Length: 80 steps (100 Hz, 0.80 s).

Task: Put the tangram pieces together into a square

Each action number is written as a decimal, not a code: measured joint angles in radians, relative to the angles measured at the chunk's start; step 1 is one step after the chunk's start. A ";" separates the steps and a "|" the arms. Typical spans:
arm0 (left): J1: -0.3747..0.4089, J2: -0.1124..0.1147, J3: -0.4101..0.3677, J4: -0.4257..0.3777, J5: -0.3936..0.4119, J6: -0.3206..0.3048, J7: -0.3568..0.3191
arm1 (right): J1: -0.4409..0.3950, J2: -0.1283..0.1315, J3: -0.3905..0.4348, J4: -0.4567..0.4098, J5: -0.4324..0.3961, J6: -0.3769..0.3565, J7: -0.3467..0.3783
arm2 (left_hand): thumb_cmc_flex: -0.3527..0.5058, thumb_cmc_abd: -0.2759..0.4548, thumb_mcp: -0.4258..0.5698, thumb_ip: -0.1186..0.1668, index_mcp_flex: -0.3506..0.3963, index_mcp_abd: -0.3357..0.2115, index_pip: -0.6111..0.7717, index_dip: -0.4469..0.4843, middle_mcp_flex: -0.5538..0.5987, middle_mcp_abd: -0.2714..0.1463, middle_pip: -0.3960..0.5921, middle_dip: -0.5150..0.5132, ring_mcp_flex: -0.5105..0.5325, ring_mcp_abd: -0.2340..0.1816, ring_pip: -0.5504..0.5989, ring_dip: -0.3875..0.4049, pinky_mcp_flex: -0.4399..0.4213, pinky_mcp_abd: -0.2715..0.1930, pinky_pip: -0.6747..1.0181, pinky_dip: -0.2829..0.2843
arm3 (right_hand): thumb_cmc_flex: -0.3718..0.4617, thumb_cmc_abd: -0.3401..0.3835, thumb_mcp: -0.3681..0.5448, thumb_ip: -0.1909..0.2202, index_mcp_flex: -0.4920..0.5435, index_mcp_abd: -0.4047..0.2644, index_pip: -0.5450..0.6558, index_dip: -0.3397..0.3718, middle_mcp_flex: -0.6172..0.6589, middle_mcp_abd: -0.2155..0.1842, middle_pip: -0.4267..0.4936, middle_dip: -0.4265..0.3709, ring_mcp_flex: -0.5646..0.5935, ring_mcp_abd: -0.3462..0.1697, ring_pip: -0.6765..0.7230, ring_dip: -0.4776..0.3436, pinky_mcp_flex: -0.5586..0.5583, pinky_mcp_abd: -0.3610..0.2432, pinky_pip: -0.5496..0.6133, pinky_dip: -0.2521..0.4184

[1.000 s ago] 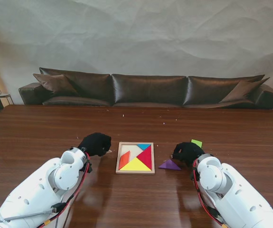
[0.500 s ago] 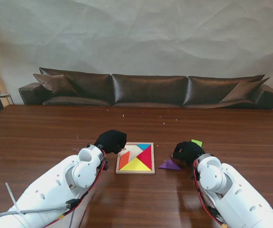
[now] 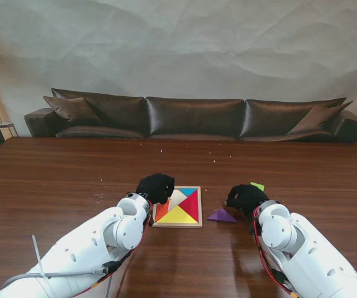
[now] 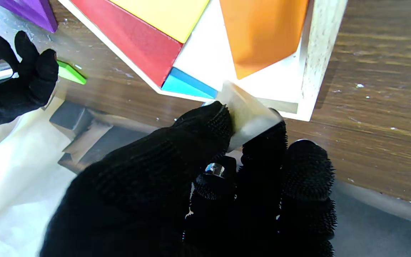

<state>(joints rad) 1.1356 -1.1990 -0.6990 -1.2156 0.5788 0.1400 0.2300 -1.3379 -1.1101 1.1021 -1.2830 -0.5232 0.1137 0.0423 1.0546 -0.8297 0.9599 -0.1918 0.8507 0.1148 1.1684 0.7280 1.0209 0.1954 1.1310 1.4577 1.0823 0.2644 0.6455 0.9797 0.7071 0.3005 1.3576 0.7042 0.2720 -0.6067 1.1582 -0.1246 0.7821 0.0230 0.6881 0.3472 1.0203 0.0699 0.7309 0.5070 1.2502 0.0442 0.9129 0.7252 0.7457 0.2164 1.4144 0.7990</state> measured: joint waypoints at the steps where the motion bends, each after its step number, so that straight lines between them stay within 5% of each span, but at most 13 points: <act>1: -0.001 -0.001 0.002 0.001 0.000 0.002 0.001 | 0.000 0.000 0.000 0.000 0.000 0.000 0.000 | 0.000 0.000 0.000 0.000 0.000 0.000 0.000 0.000 0.000 0.000 0.000 0.000 0.000 0.000 0.002 0.000 0.000 0.000 0.002 0.000 | 0.000 0.000 0.000 0.000 0.000 0.000 0.000 0.000 0.000 0.000 0.000 0.000 0.000 0.000 0.000 0.000 0.000 0.000 0.000 0.000; 31: -0.026 -0.025 0.046 0.035 0.013 0.025 0.031 | -0.004 0.000 0.006 -0.009 0.000 0.001 0.004 | 0.000 0.000 0.010 0.000 -0.006 0.000 0.000 0.001 0.000 -0.008 -0.015 0.000 0.000 0.003 0.030 -0.013 -0.004 0.000 0.024 0.002 | 0.000 0.000 0.000 0.000 0.000 0.000 0.000 0.000 0.000 0.000 0.000 0.000 0.000 0.000 0.000 0.000 0.000 0.000 0.000 0.000; 80: -0.083 -0.100 0.125 0.202 0.006 -0.007 0.201 | -0.011 0.001 0.012 -0.020 0.000 0.004 0.008 | -0.001 0.000 0.024 0.000 -0.006 0.000 0.004 0.001 0.000 -0.010 -0.023 0.000 -0.001 0.015 0.063 -0.015 -0.013 0.001 0.058 0.012 | 0.000 0.000 0.000 0.000 0.000 0.000 0.000 0.000 0.000 0.000 0.000 0.000 0.000 0.000 0.000 0.000 0.000 0.000 0.000 0.000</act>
<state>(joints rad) 1.0528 -1.2991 -0.5736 -1.0139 0.5847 0.1331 0.4307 -1.3485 -1.1091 1.1140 -1.3032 -0.5234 0.1172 0.0503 1.0535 -0.8297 0.9841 -0.1918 0.8443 0.1148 1.1727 0.7294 1.0208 0.1858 1.1076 1.4574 1.0813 0.2793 0.7088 0.9648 0.6941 0.3015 1.4160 0.7163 0.2720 -0.6064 1.1582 -0.1246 0.7821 0.0231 0.6881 0.3472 1.0203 0.0699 0.7309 0.5070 1.2502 0.0442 0.9129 0.7252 0.7457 0.2164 1.4144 0.7990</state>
